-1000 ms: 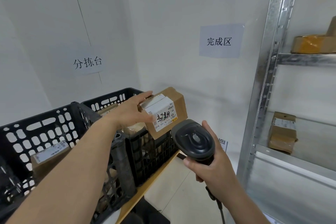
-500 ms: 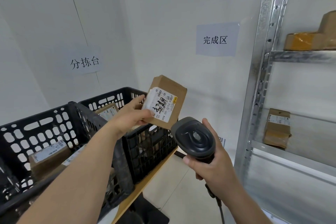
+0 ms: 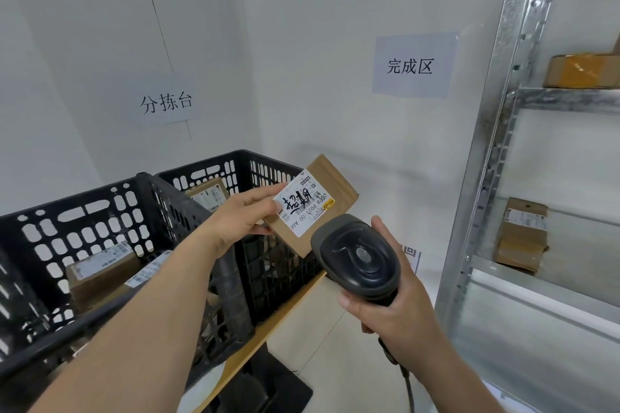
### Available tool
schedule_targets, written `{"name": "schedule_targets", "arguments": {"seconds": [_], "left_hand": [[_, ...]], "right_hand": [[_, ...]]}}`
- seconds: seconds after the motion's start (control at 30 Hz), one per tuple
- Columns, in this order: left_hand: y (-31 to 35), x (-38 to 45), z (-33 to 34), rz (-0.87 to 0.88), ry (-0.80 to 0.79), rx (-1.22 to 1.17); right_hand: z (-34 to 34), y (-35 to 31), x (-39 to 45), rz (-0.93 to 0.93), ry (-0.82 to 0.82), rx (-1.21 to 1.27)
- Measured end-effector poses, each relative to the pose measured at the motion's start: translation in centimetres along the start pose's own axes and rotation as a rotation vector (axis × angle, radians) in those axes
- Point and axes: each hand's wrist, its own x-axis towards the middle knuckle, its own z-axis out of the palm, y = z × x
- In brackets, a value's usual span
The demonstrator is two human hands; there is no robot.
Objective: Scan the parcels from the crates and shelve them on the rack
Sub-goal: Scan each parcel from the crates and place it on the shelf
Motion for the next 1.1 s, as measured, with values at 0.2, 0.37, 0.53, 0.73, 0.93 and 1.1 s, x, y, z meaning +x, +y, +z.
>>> {"name": "schedule_targets", "arguments": {"seconds": [0.2, 0.37, 0.53, 0.73, 0.93, 1.1], "left_hand": [[0.3, -0.1, -0.5, 0.016, 0.000, 0.107], [1.0, -0.2, -0.4, 0.039, 0.027, 0.151], [0.9, 0.1, -0.3, 0.033, 0.029, 0.192], [1.1, 0.7, 0.0, 0.024, 0.018, 0.212], [1.2, 1.4, 0.2, 0.018, 0.012, 0.224], [1.2, 2.0, 0.4, 0.031, 0.001, 0.212]], "right_hand": [[0.6, 0.1, 0.0, 0.001, -0.039, -0.001], [0.7, 0.4, 0.2, 0.010, -0.042, -0.002], [0.4, 1.0, 0.6, 0.006, -0.020, 0.007], [-0.1, 2.2, 1.1, 0.023, 0.014, 0.021], [-0.3, 2.8, 1.5, 0.033, 0.013, 0.005], [-0.5, 3.0, 1.7, 0.036, 0.024, 0.020]]}}
